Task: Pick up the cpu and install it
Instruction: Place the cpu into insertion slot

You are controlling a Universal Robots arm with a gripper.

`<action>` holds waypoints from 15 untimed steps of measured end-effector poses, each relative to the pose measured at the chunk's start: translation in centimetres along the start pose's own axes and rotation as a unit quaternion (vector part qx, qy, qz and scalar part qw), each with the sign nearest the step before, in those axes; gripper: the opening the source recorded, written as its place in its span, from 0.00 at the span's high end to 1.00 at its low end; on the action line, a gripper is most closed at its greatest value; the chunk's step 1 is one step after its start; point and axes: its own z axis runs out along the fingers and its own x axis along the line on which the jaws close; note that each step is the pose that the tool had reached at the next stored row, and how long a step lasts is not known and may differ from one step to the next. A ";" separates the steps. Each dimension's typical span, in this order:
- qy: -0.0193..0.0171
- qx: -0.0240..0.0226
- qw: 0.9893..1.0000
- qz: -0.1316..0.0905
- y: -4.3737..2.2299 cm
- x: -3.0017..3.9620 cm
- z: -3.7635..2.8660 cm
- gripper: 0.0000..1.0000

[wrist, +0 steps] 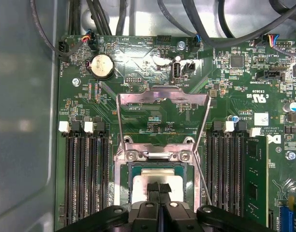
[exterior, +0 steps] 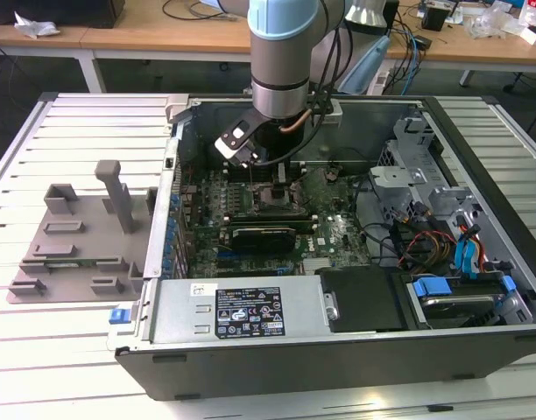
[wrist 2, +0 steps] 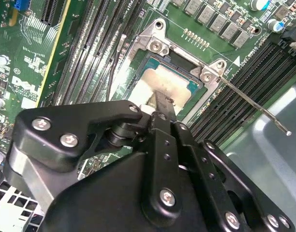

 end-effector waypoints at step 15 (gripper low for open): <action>0.000 0.000 1.000 0.000 -0.03 0.00 0.52 0.89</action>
